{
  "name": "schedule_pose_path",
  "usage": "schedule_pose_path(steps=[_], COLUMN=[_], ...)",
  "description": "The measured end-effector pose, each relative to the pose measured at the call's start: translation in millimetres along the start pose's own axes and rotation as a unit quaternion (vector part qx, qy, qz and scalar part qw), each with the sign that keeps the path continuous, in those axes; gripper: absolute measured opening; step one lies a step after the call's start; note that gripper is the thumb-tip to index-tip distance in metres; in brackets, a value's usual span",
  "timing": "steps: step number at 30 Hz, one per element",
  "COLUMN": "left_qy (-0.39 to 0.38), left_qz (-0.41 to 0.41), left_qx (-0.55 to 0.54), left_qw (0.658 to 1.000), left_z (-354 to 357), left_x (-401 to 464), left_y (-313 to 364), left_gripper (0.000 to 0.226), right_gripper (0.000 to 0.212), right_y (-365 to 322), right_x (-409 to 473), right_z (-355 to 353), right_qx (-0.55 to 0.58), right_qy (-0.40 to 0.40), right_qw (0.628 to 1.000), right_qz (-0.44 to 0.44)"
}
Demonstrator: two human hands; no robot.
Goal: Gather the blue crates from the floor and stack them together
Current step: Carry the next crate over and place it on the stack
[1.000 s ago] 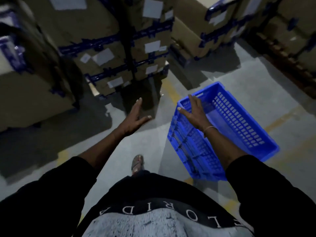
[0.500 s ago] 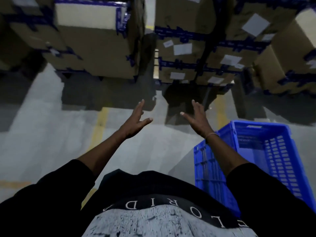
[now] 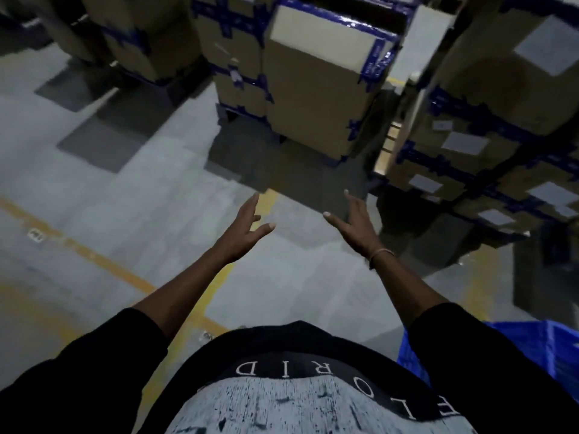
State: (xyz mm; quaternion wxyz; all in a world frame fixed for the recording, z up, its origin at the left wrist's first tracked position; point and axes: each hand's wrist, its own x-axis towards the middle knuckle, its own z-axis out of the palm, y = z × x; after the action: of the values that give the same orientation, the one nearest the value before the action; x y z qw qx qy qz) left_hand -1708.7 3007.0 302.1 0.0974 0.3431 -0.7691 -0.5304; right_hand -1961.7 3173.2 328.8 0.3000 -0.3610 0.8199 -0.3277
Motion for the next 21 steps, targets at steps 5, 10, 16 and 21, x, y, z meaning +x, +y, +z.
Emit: schedule_pose_path(steps=[5,10,16,21], left_qy=[0.05,0.118,0.202,0.27], left_qz=[-0.03,-0.063,-0.112,-0.139], left_qx=[-0.017,-0.045,-0.09,-0.109], left_qw=[0.998,0.99,0.969,0.947], left_z=[-60.7,-130.5,-210.0,-275.3], left_x=[-10.7,-40.5,-58.3,-54.7], left_y=[-44.8,-86.6,-131.0,-164.9], left_gripper=[0.1,0.105,0.096,0.098], right_gripper=[0.093,0.091,0.095,0.097], right_y=[-43.2,-110.9,-185.8,-249.6], right_x=[34.2,73.3,136.5,205.0], right_z=[60.7,133.9,211.2,281.3], right_qx=[0.008,0.015,0.011,-0.007], right_qy=[-0.053,-0.119,-0.189,-0.24], right_qw=[0.998,0.992,0.977,0.962], right_qz=[-0.029,-0.047,-0.094,-0.131])
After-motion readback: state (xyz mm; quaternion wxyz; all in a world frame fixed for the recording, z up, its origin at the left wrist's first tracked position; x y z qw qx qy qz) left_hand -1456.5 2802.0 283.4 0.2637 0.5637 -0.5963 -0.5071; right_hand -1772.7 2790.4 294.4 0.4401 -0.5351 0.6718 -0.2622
